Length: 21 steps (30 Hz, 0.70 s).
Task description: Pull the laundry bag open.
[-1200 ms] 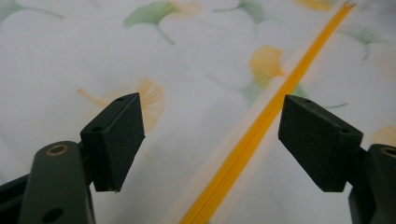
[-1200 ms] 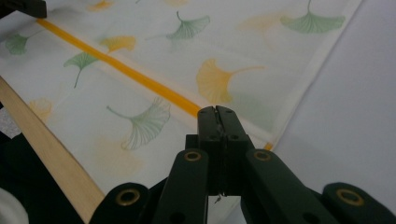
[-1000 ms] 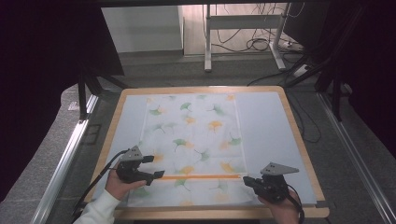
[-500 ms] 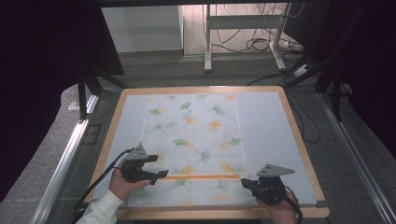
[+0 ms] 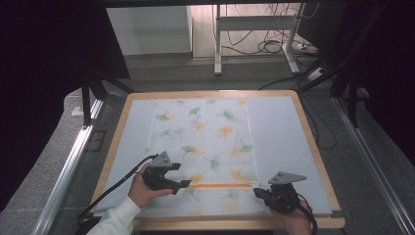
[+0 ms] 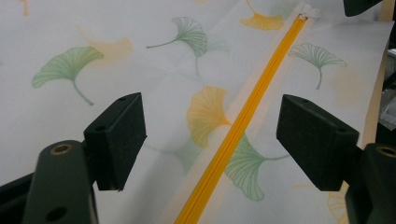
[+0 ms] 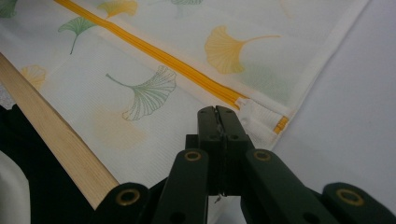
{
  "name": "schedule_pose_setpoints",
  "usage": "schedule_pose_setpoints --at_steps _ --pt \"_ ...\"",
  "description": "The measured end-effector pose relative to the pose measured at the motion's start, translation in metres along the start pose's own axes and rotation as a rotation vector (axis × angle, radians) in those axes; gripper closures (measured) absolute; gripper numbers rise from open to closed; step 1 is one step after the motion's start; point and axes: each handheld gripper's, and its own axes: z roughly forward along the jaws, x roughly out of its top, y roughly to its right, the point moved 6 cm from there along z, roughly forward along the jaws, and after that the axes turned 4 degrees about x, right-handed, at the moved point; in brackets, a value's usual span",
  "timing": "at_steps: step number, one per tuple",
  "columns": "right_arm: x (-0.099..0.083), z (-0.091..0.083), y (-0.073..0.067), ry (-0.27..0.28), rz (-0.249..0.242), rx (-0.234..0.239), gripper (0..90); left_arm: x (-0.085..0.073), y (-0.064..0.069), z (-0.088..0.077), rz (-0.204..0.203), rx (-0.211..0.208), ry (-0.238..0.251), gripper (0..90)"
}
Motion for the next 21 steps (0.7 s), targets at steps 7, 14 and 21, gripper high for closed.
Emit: schedule_pose_setpoints --at_steps 7,14,21 --pt "0.000 0.000 -0.002 -0.005 -0.004 0.003 88.7 0.009 0.005 0.006 0.020 -0.002 0.008 25.4" --pt "-0.003 -0.002 -0.003 0.000 0.008 0.009 88.7 0.018 0.009 0.017 0.037 -0.002 0.024 24.8" --pt "-0.009 -0.002 -0.003 -0.014 0.019 0.007 88.7 0.022 0.012 0.025 0.037 -0.020 0.023 25.7"
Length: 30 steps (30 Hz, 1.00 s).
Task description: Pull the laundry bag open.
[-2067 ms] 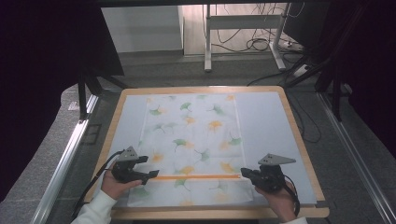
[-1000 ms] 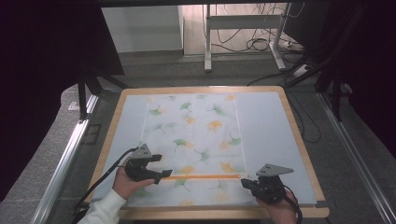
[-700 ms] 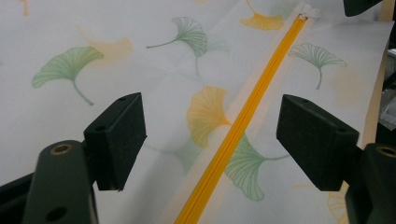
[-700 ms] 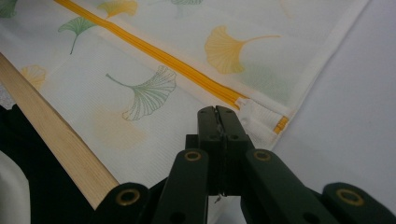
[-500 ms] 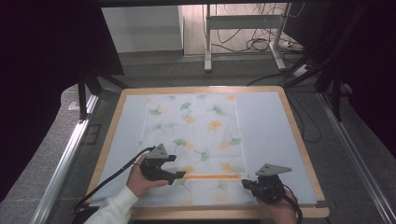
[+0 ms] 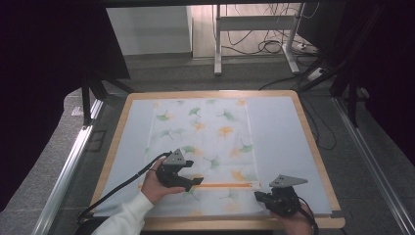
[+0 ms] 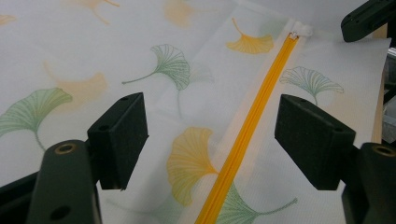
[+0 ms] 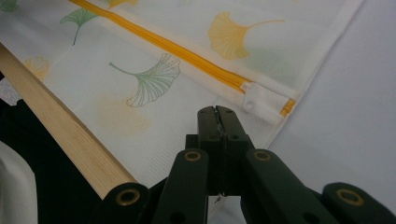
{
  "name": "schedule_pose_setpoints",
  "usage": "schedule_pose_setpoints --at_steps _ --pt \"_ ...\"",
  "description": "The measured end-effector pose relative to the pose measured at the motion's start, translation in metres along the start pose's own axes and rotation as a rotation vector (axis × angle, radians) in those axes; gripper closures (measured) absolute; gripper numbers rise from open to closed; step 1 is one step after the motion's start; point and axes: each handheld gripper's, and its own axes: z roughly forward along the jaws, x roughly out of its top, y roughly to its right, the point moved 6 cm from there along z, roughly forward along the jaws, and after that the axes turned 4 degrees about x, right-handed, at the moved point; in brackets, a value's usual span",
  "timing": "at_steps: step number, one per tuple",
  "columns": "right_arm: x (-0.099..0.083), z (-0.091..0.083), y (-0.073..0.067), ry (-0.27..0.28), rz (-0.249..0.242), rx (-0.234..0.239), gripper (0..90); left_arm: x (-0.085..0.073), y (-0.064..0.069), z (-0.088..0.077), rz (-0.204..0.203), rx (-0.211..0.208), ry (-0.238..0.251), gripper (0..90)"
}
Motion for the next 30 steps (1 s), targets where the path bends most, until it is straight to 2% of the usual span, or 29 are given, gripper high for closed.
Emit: schedule_pose_setpoints --at_steps 4,13,16,18,30 --pt "0.000 0.000 0.000 0.000 0.004 -0.002 88.7 0.003 0.003 0.004 0.006 -0.012 -0.003 26.7" --pt "-0.001 -0.002 0.001 -0.001 0.006 -0.001 88.7 0.008 0.013 0.017 0.042 -0.038 -0.045 29.9" --pt "-0.001 -0.001 0.001 -0.004 0.003 0.000 88.7 0.011 0.016 0.021 0.043 -0.049 -0.035 30.5" --pt "-0.001 -0.001 0.001 -0.007 0.003 0.001 88.7 0.014 0.018 0.023 0.034 -0.070 -0.034 30.6" --pt "-0.001 -0.002 0.001 -0.005 0.003 0.002 88.7 0.026 0.035 0.041 0.067 -0.115 -0.046 32.0"
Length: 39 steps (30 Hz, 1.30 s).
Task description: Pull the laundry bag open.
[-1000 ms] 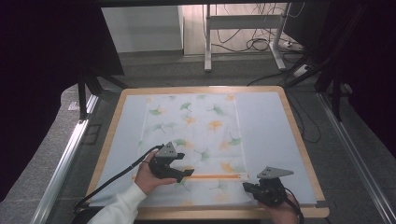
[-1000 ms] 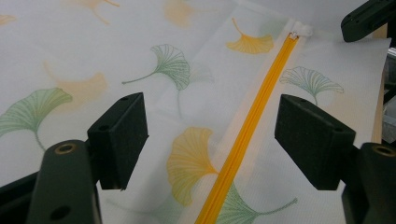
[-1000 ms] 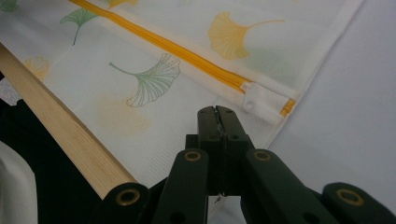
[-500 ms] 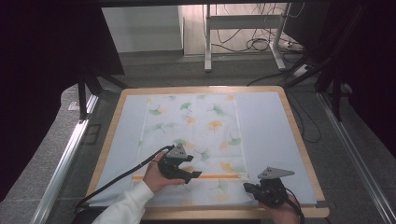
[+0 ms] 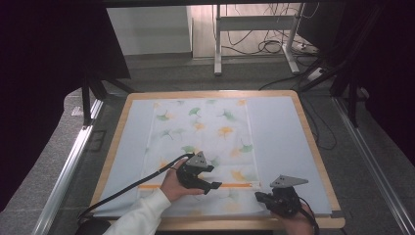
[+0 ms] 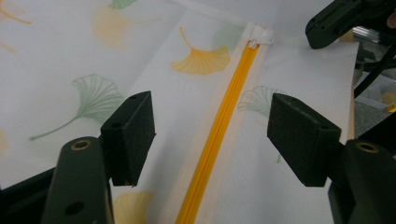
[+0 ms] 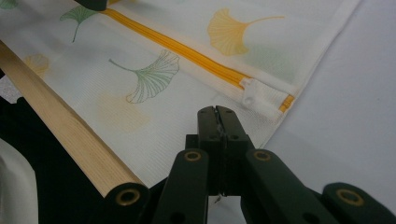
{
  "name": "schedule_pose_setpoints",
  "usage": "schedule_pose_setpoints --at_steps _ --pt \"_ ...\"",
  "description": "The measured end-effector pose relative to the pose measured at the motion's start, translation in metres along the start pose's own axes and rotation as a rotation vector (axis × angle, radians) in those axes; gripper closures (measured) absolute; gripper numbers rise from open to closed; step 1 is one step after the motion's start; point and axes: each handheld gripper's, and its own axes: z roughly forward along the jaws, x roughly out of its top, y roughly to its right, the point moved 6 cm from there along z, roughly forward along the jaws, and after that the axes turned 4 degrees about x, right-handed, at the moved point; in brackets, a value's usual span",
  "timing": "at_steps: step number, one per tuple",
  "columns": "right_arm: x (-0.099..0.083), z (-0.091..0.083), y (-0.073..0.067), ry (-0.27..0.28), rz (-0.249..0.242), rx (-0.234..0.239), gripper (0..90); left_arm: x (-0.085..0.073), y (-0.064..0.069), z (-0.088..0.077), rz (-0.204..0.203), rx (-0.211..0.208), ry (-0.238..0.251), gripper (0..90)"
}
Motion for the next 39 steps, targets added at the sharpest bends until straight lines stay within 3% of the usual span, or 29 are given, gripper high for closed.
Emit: schedule_pose_setpoints --at_steps 13,21,24,30,39 --pt "-0.005 -0.002 0.000 0.000 0.011 -0.003 88.7 0.018 0.021 0.031 0.061 -0.031 -0.032 32.7" --pt "-0.006 -0.002 0.000 -0.005 0.002 0.003 88.7 0.035 0.039 0.047 0.136 -0.049 -0.045 33.2" --pt "-0.006 -0.003 0.000 -0.002 0.004 0.005 88.7 0.039 0.041 0.052 0.133 -0.061 -0.040 33.6" --pt "-0.006 -0.002 0.000 -0.007 0.001 0.007 88.7 0.039 0.035 0.060 0.081 -0.065 -0.031 34.1" --pt "-0.006 -0.001 0.000 -0.015 0.001 0.008 88.7 0.040 0.032 0.063 0.075 -0.063 -0.026 35.2"
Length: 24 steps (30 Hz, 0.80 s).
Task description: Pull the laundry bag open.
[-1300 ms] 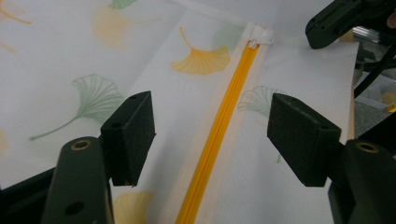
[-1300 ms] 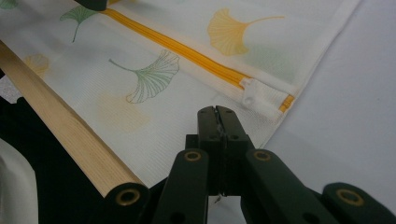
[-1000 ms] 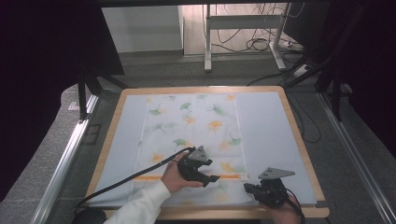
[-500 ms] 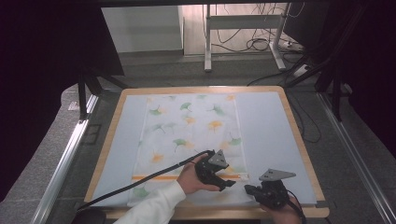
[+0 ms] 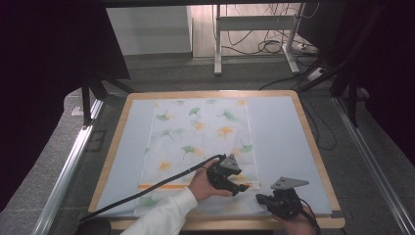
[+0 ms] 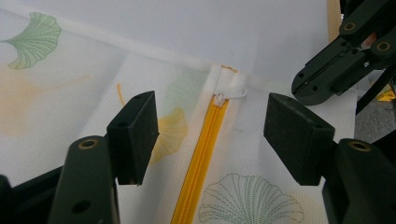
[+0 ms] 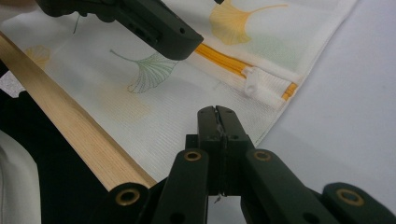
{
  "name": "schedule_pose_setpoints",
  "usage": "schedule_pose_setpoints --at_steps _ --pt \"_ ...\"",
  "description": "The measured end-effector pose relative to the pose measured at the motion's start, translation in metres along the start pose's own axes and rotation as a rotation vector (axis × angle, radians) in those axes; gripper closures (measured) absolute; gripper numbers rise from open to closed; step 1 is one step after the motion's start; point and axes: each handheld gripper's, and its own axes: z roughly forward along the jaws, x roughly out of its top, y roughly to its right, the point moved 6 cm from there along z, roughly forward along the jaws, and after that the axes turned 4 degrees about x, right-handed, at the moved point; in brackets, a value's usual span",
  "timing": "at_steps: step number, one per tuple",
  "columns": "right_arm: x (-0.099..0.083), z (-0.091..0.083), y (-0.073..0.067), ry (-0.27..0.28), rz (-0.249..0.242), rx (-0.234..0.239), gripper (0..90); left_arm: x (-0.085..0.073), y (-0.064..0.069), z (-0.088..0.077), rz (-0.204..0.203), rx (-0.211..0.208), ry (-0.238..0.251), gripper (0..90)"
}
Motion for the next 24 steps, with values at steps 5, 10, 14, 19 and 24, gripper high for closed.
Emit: schedule_pose_setpoints --at_steps 5,10,14,19,24 --pt "0.000 0.001 0.000 -0.003 -0.001 0.002 88.7 0.009 0.012 0.004 0.087 0.004 -0.026 34.7" --pt "-0.001 0.001 -0.001 -0.008 0.000 0.009 88.7 0.016 0.014 0.008 0.087 0.005 -0.019 34.9" --pt "-0.002 0.002 -0.002 -0.016 -0.005 0.010 88.7 0.014 0.009 0.013 0.083 0.015 -0.027 35.4" --pt "-0.002 0.003 -0.002 -0.022 -0.005 0.012 88.7 0.013 0.007 0.021 0.075 0.011 -0.021 36.4" --pt "-0.002 0.003 -0.002 -0.024 -0.001 0.013 88.7 0.017 0.013 0.030 0.140 -0.005 -0.052 36.3"
